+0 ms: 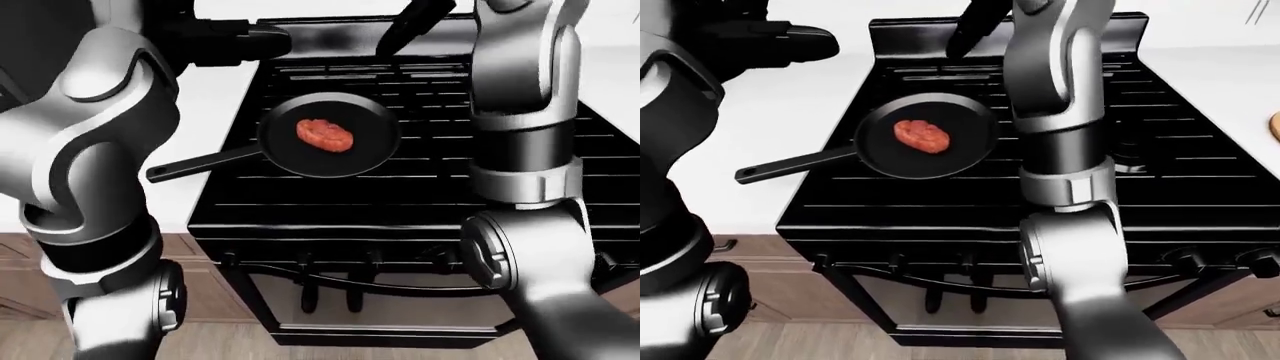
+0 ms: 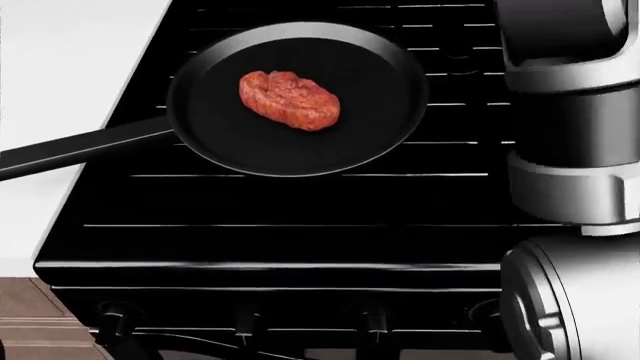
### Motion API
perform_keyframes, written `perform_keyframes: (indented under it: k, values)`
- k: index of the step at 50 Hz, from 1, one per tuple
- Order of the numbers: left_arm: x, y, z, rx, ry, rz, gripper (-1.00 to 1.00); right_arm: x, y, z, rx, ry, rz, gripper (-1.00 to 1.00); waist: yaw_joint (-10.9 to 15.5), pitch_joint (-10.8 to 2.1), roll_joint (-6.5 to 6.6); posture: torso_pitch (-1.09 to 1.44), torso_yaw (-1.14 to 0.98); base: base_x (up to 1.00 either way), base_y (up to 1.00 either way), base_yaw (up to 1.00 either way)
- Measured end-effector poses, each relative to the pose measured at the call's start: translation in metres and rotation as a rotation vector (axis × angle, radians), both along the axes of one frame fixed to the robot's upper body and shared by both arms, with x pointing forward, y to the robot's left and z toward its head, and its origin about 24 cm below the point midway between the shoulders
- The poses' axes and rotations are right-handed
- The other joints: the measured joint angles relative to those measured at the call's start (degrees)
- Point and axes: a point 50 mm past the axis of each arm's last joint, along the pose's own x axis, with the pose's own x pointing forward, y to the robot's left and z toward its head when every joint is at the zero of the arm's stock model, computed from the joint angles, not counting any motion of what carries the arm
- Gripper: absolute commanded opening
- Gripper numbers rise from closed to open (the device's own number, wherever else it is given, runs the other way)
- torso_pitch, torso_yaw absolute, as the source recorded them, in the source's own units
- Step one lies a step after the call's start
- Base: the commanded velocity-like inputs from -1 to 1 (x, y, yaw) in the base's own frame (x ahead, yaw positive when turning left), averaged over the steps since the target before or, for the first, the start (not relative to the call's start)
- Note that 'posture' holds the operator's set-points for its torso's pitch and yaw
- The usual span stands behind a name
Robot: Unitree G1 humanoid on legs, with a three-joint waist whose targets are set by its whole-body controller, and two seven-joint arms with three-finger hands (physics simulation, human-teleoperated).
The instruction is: Pick the steak from the plate and place it in the pan.
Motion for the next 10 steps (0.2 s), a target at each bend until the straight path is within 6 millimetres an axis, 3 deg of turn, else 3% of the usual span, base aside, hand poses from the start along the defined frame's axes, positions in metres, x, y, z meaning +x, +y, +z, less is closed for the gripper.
perform_keyframes:
  k: [10]
  values:
    - [-0.004,0.011,0.009,-0.042,-0.135,0.073,1.0,-0.027,-0.026,0.0,0.212,-0.091,0.058,1.0,0.2,-0.22,-0.82,0.0,0.0,0.0,0.0,0.0]
